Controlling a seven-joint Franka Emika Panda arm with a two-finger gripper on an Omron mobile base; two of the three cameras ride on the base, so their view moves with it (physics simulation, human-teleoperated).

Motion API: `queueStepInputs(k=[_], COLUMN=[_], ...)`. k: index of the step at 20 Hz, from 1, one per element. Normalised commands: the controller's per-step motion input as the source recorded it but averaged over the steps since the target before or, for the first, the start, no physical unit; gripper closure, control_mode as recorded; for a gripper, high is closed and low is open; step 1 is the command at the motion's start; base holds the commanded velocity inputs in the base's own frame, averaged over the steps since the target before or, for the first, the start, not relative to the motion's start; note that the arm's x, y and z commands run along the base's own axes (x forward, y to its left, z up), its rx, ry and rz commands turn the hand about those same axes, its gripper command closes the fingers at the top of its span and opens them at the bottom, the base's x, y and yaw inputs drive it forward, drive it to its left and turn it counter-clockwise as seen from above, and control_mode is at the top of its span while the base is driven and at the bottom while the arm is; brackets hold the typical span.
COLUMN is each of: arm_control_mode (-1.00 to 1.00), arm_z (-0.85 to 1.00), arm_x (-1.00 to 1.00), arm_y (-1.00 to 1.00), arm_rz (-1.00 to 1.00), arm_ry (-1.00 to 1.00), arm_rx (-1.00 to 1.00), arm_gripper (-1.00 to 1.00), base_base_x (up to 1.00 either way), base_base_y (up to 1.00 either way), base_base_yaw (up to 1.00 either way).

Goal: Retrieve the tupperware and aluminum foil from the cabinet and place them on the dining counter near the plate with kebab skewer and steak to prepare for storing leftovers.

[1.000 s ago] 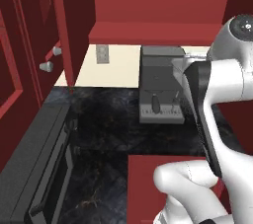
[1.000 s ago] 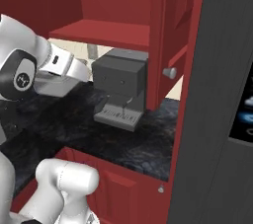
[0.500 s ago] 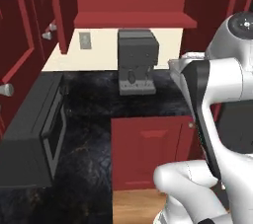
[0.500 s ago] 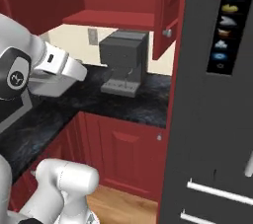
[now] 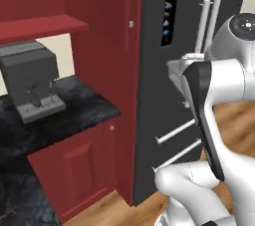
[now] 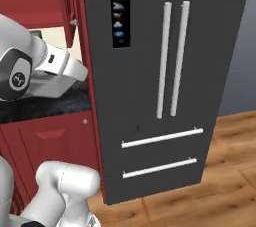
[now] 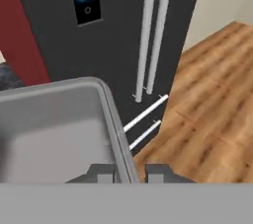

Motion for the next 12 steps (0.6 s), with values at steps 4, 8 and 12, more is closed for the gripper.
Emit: queueStepInputs(k=[4,8,12], arm_control_mode=[1.0,1.0,1.0], arm_z=[0.0,0.0,0.0], arm_x=[0.0,0.0,0.0], arm_y=[0.0,0.0,0.0], arm_rz=[0.0,0.0,0.0], arm_ry=[0.0,0.0,0.0], arm_rx=[0.0,0.0,0.0], arm_gripper=[1.0,1.0,1.0], base_base_x=[0.0,0.0,0.0], base_base_y=[-0.28,-0.26,-0.21], base_base_yaw=[-0.94,-0.92,-0.87])
